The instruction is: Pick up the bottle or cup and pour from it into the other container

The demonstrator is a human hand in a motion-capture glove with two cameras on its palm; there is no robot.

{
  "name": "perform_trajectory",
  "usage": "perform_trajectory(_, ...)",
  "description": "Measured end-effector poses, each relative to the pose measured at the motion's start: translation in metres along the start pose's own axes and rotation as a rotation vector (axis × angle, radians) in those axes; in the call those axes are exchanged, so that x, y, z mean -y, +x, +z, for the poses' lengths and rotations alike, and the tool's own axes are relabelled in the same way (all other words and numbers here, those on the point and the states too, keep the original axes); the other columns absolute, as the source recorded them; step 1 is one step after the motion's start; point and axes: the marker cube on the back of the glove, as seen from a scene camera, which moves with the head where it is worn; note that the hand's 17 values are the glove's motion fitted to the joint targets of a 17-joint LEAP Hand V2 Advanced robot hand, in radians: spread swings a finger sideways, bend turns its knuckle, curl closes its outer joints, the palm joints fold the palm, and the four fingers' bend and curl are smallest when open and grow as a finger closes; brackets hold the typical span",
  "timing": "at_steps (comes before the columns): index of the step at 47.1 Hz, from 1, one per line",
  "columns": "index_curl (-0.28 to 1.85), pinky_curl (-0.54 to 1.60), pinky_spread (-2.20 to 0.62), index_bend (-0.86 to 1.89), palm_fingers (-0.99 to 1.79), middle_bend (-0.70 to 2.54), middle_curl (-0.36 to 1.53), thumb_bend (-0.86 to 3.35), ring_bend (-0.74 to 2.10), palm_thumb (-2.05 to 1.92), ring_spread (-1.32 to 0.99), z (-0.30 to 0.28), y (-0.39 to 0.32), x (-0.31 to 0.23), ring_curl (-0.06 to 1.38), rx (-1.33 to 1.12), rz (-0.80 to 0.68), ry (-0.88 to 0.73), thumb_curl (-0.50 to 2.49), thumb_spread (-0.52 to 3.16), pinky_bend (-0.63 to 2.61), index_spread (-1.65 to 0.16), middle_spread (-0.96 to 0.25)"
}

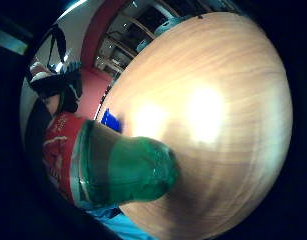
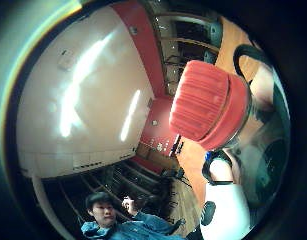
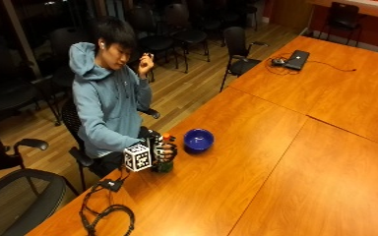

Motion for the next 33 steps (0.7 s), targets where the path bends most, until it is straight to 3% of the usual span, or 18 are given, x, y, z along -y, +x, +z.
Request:
perform_trajectory(19, 0.46, 0.34, -0.14, 0.18, 1.2, 0.24, 0.47, -0.04, 0.43, 1.03, -0.13, 0.044, -0.062, 0.033, 0.41, -0.391, 0.007, -0.231, 0.64, 0.36, 0.5, -0.09, -0.04)
perform_trajectory(26, 0.47, 0.35, -0.14, 0.18, 1.21, 0.24, 0.48, -0.04, 0.42, 1.03, -0.13, 0.095, -0.092, 0.027, 0.42, -0.772, -0.058, -0.452, 0.65, 0.34, 0.51, -0.09, -0.04)
perform_trajectory(33, 0.48, 0.35, -0.14, 0.19, 1.22, 0.23, 0.48, -0.04, 0.42, 1.02, -0.13, 0.111, -0.128, 0.063, 0.42, -1.225, -0.13, -0.641, 0.65, 0.33, 0.51, -0.09, -0.04)
